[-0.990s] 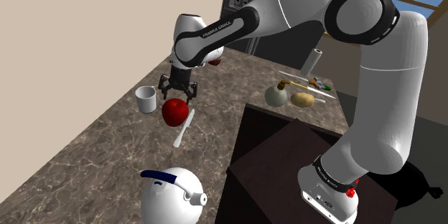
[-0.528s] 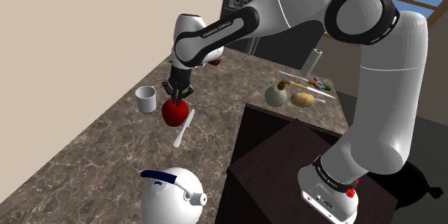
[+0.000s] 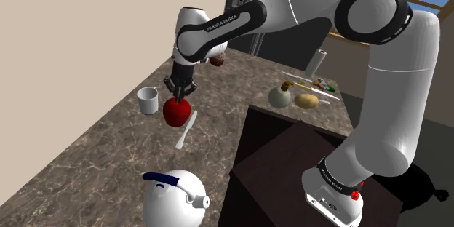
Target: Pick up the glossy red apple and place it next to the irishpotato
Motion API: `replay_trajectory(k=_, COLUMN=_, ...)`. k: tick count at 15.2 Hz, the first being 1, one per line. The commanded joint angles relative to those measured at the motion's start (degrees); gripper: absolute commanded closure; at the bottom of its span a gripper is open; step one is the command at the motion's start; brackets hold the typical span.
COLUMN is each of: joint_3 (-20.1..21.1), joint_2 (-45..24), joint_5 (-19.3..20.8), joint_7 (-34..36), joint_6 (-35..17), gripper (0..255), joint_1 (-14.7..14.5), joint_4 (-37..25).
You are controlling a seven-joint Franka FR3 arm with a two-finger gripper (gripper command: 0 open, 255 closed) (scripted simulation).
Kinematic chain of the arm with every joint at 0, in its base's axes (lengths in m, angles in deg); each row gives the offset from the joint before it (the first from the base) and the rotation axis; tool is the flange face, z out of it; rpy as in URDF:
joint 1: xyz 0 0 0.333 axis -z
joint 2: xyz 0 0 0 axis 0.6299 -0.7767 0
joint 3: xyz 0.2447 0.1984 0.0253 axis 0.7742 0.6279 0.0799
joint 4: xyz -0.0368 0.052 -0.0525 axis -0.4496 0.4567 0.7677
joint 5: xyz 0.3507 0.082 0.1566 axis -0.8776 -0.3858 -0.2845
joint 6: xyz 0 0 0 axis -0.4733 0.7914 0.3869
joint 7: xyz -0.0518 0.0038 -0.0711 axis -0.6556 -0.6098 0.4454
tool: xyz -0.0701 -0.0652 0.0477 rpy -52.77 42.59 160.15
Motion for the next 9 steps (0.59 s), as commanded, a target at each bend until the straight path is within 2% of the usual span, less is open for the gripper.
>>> replay_trajectory(k=1, joint_3=0.1, joint_2=1.0, joint_5=-0.2, joint_7=-0.1, joint_6=1.1, gripper=255, joint_1=0.3, joint_4=-0.1)
replay_trajectory(k=9, joint_3=0.6, joint_2=4.5, joint_5=-0.9, joint_7=0.4, joint_6=5.9, gripper=255, joint_1=0.7, joint_4=-1.6)
